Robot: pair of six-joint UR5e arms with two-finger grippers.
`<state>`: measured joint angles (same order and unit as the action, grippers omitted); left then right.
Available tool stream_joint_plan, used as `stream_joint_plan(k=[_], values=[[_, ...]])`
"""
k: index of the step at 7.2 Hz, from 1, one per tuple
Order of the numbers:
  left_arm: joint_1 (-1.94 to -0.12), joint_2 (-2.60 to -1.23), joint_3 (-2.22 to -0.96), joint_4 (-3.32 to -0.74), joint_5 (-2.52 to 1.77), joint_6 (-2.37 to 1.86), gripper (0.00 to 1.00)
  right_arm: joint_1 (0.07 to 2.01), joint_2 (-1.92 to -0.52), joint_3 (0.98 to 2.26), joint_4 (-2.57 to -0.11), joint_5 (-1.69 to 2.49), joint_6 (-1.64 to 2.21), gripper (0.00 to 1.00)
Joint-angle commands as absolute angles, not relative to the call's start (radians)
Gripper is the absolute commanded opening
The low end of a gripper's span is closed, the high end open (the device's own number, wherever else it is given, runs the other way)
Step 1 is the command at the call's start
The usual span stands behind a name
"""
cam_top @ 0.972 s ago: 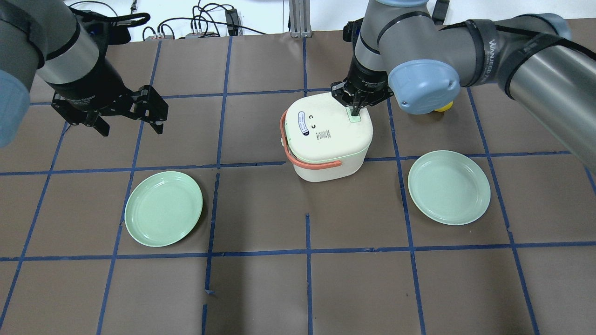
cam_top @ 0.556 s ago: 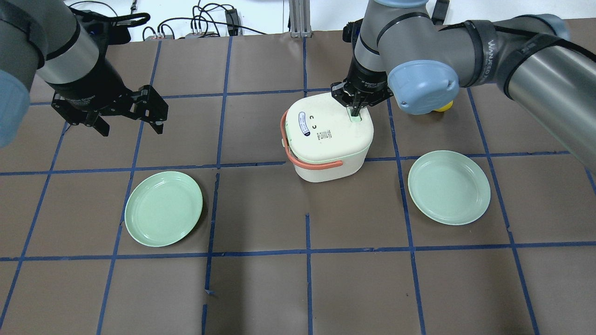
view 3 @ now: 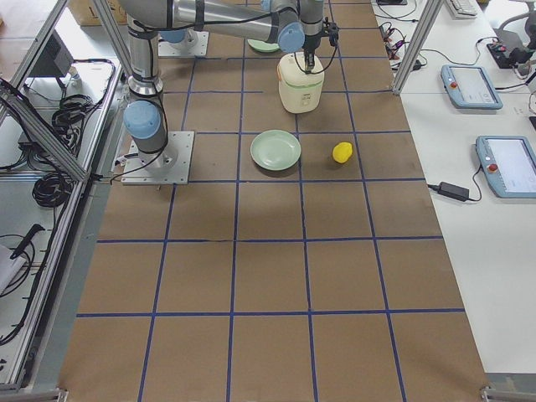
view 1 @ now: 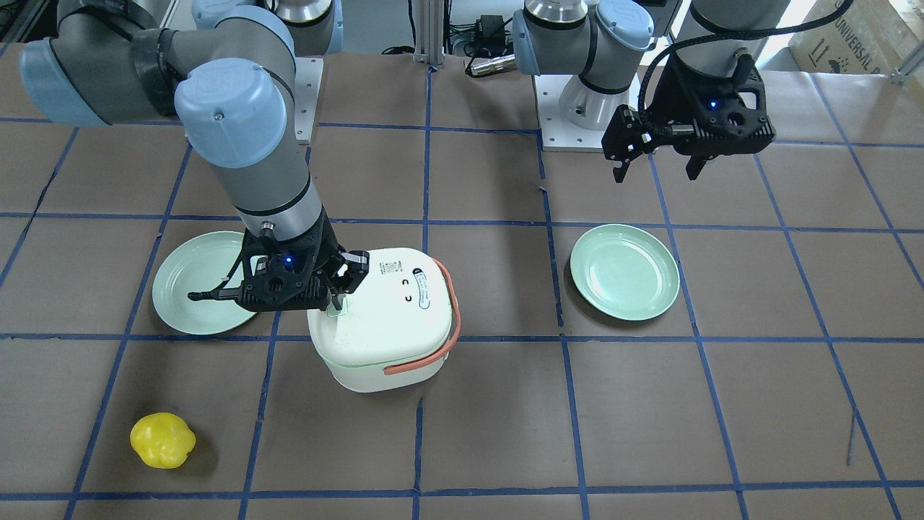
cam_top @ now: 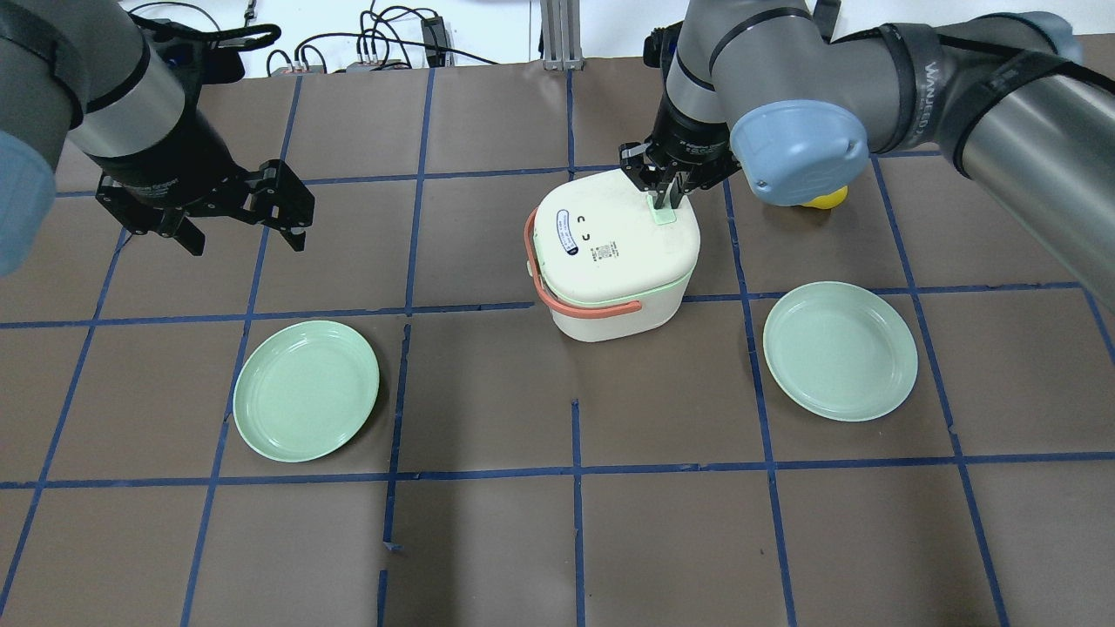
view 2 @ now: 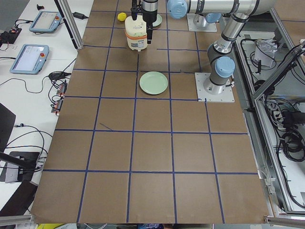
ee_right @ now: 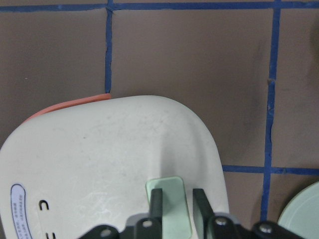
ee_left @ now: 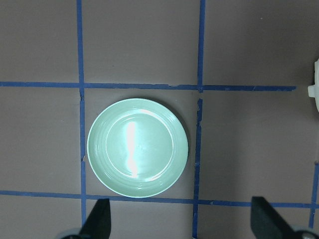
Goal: Press rice cooker button
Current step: 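Lift the right gripper as the cooker lid springs open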
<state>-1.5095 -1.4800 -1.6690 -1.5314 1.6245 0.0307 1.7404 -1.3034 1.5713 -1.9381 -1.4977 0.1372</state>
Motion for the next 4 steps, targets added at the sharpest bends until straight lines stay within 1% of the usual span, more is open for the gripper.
stream_joint_plan(k=[1,3,4], values=[[-1.509,-1.480,-1.669,-1.531,1.624,0.031,1.00,1.741,-1.351,1.551,-1.873,-1.519,0.126,1.00],[-1.509,-1.480,-1.669,-1.531,1.624,0.031,1.00,1.732,-1.399,1.444,-1.716,-1.520,0.126,1.00],[-1.509,-1.480,-1.669,-1.531,1.624,0.031,1.00,1.721,-1.429,1.418,-1.679,-1.520,0.127,1.00]])
